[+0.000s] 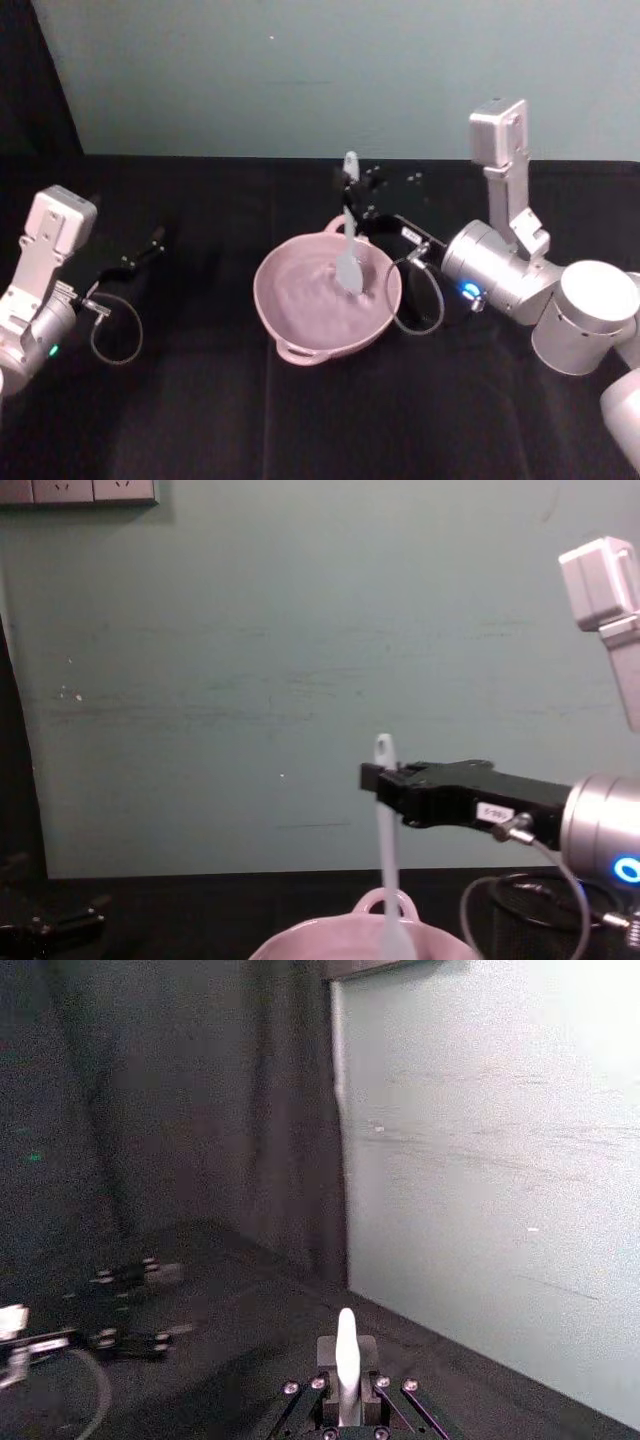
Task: Use the one hand to pick up the spoon and stir the clear water in the bowl.
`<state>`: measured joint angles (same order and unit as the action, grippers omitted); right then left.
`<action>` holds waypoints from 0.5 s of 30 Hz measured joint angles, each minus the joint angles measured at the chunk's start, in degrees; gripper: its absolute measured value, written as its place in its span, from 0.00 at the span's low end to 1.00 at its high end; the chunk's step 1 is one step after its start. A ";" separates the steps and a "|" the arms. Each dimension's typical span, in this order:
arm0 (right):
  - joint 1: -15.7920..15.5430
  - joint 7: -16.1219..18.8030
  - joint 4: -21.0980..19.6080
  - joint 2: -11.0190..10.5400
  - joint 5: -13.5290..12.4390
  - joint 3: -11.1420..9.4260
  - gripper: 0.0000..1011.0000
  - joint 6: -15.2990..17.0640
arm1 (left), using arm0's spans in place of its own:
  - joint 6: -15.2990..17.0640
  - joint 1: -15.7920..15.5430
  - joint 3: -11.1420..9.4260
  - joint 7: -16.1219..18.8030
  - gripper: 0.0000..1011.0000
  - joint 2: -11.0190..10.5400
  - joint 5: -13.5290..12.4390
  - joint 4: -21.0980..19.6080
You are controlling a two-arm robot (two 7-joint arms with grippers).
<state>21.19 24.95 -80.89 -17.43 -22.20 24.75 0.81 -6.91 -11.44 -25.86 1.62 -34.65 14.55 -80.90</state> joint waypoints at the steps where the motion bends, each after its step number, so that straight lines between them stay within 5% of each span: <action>1: -0.13 0.21 -0.35 0.00 0.02 0.26 0.11 0.14 | 0.00 0.00 0.00 0.00 1.00 0.00 0.00 0.00; 8: -0.42 1.77 -1.70 1.40 0.10 3.06 0.11 0.44 | 0.00 0.00 0.00 0.00 1.00 0.00 0.00 0.00; 15: 2.08 3.21 1.81 4.29 -0.07 5.33 0.11 -0.96 | 0.00 0.00 0.00 0.00 1.00 0.00 0.00 0.00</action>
<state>23.28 28.16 -79.09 -13.14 -22.27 30.08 -0.15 -6.91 -11.43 -25.86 1.62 -34.65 14.55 -80.90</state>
